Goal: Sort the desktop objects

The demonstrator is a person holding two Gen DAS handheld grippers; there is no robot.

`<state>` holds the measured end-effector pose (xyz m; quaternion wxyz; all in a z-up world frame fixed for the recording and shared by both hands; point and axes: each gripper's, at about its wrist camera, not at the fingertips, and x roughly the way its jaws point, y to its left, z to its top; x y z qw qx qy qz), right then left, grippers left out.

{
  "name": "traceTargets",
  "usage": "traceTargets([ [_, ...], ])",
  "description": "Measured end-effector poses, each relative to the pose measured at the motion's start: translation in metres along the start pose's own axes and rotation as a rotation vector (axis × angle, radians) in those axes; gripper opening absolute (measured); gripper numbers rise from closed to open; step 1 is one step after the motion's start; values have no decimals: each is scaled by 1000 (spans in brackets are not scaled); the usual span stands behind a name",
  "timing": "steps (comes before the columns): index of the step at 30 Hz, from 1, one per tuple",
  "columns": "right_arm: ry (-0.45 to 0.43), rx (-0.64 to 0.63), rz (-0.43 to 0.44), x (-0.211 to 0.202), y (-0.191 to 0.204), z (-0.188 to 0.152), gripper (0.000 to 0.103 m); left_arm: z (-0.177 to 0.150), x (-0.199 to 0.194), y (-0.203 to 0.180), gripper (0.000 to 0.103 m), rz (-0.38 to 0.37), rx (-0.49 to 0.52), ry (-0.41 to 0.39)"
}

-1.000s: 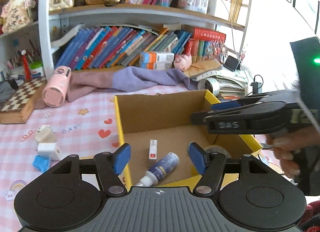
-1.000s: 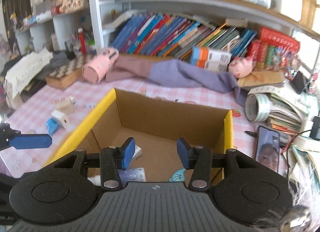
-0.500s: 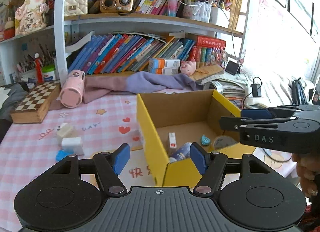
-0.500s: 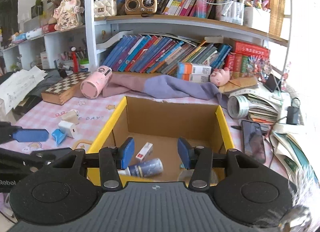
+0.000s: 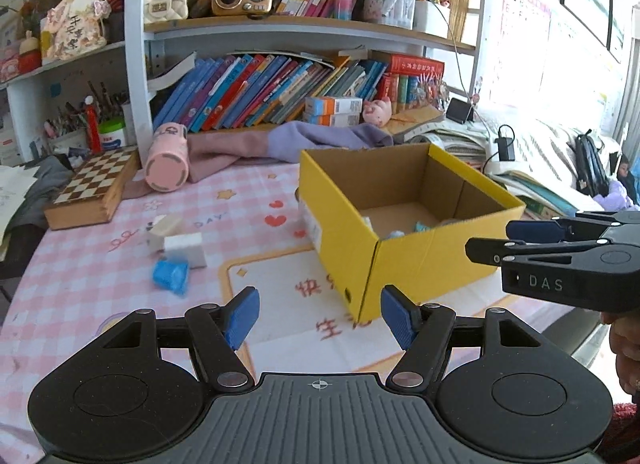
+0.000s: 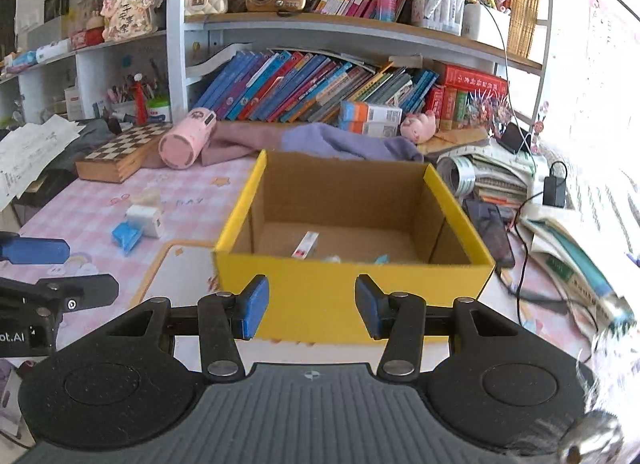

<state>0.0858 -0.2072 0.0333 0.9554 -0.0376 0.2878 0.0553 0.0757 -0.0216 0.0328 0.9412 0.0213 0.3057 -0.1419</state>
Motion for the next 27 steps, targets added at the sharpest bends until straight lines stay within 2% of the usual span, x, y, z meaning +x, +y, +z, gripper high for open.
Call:
traceTargets([
  [5, 15, 13, 10, -11, 21, -13, 46, -12, -16, 10, 73, 2, 12, 2],
  [14, 80, 16, 52, -18, 52, -26, 46, -34, -29, 24, 74, 33, 9, 48],
  [27, 122, -57, 141, -18, 90, -30, 47, -56, -48, 54, 75, 104, -82, 86],
])
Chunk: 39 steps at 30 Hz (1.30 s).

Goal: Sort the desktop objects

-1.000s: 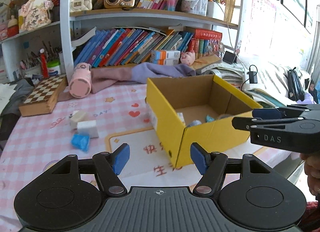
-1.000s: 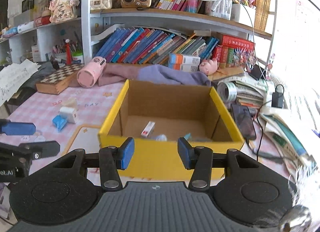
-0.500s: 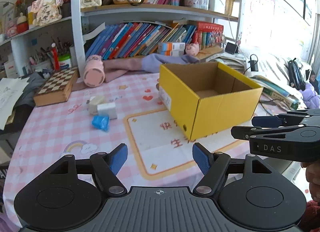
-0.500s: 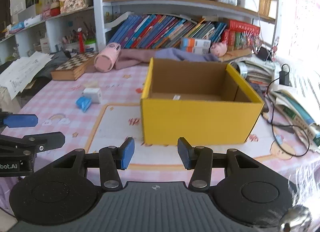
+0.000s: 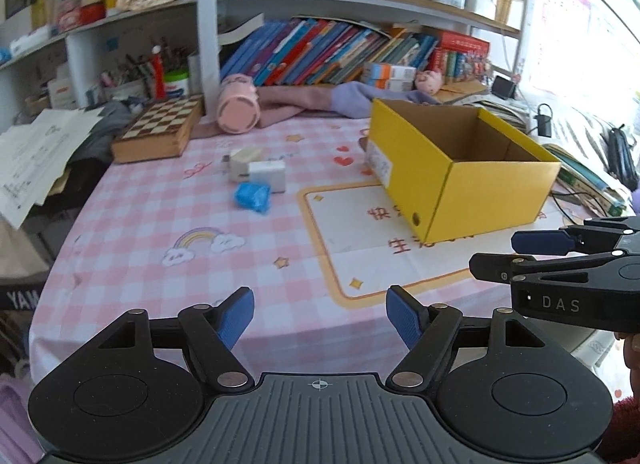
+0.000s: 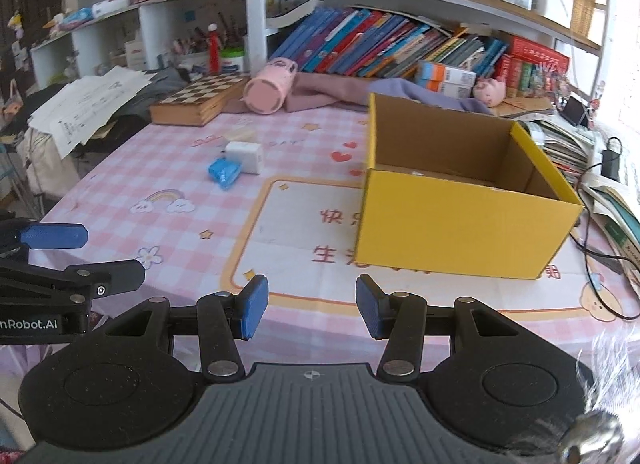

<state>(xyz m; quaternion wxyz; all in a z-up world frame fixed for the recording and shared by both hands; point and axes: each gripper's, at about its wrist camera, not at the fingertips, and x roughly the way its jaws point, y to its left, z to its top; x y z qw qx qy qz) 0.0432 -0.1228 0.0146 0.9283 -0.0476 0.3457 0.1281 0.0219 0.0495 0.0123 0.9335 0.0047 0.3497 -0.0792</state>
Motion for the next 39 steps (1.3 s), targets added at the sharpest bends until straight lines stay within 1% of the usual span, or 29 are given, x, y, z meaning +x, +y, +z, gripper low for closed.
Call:
traceTargets([
  [2, 2, -9, 9, 1, 4, 0, 48, -1, -2, 2, 82, 8, -2, -2],
  [3, 2, -13, 13, 1, 6, 1, 48, -1, -3, 3, 82, 12, -1, -4],
  [9, -4, -42, 38, 1, 18, 3, 49, -2, -10, 7, 84, 29, 13, -18],
  [13, -8, -60, 53, 2, 27, 5, 50, -3, -13, 14, 87, 46, 1, -27],
  [16, -7, -69, 62, 3, 33, 5, 51, -5, -15, 21, 87, 56, -11, -25],
  [24, 3, -76, 72, 6, 42, 8, 54, -8, -16, 25, 88, 51, -2, -10],
  [27, 6, -82, 75, 9, 44, 11, 55, -7, -16, 26, 93, 50, -3, -11],
  [33, 19, -100, 87, 16, 48, 13, 59, -6, -12, 31, 94, 54, -23, -1],
  [39, 27, -113, 101, 31, 48, 22, 62, 0, 1, 37, 94, 67, -34, 12],
])
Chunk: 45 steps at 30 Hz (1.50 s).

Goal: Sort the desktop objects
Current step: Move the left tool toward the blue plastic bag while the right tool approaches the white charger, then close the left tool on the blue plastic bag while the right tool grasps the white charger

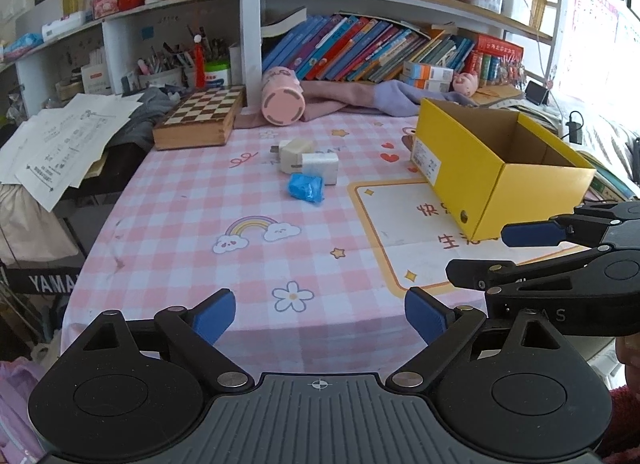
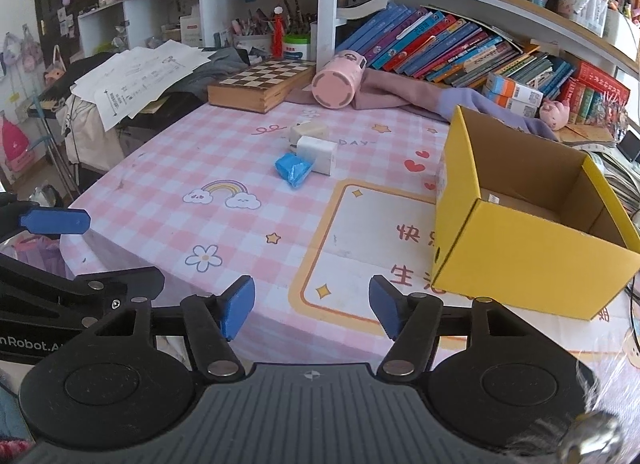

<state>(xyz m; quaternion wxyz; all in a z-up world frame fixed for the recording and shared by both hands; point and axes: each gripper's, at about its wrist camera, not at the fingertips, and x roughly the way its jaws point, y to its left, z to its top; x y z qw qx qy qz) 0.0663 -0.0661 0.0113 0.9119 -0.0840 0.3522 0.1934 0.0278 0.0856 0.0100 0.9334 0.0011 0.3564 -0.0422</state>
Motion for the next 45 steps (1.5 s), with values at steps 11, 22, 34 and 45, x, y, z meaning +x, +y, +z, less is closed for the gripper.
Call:
traceTargets([
  [11, 13, -7, 23, 38, -13, 30, 65, 22, 34, 10, 94, 24, -9, 23],
  [22, 35, 2, 41, 82, -36, 64, 65, 44, 75, 15, 94, 48, -22, 59],
  [34, 47, 11, 74, 122, -53, 98, 66, 69, 117, 17, 94, 57, -22, 80],
  [45, 68, 68, 95, 160, -58, 126, 70, 84, 152, 21, 94, 41, -6, 95],
])
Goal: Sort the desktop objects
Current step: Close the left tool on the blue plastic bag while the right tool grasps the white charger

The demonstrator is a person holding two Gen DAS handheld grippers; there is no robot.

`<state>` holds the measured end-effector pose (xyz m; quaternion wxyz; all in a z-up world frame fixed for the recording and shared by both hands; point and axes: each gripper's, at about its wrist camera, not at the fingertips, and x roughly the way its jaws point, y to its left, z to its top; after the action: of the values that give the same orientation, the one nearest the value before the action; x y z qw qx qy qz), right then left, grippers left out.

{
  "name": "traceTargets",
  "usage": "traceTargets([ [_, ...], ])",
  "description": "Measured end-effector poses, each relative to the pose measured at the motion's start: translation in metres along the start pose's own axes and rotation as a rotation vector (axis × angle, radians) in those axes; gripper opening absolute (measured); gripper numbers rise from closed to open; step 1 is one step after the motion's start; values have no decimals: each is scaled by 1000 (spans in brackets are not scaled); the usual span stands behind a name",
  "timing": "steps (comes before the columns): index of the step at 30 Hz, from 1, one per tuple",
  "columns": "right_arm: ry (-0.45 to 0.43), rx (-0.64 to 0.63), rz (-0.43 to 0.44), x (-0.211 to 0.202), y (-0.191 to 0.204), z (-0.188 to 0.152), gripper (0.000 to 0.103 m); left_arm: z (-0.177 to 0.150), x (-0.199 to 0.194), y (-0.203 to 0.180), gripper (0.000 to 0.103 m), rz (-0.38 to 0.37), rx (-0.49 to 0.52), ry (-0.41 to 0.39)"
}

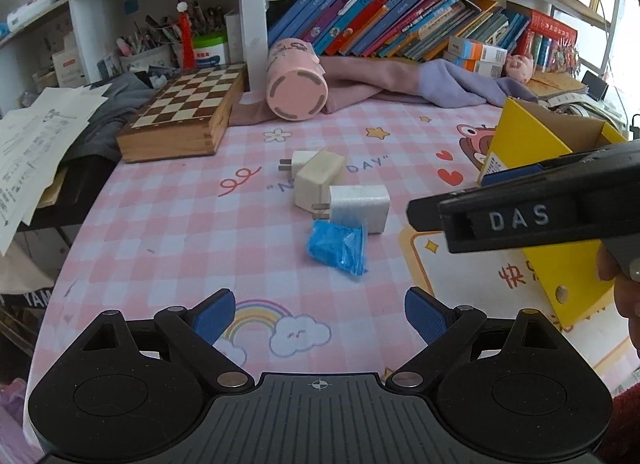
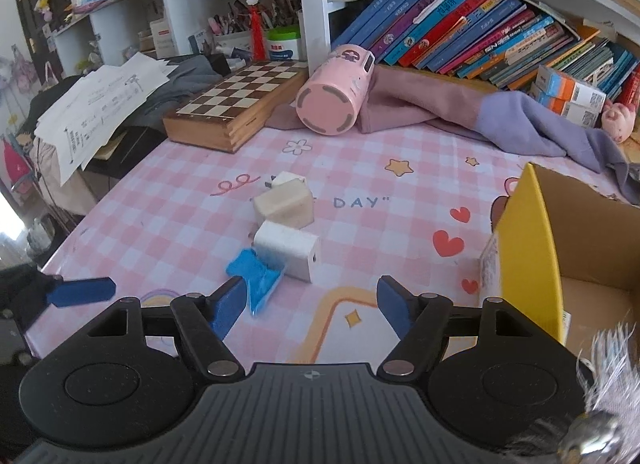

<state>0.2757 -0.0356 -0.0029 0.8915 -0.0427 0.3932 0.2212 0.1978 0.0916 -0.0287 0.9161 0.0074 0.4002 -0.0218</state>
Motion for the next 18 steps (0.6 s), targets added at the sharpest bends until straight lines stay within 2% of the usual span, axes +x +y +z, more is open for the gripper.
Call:
traceTargets([
  [18, 70, 68, -1, 55, -5, 31, 71, 22, 61, 7, 93, -69, 2, -11],
])
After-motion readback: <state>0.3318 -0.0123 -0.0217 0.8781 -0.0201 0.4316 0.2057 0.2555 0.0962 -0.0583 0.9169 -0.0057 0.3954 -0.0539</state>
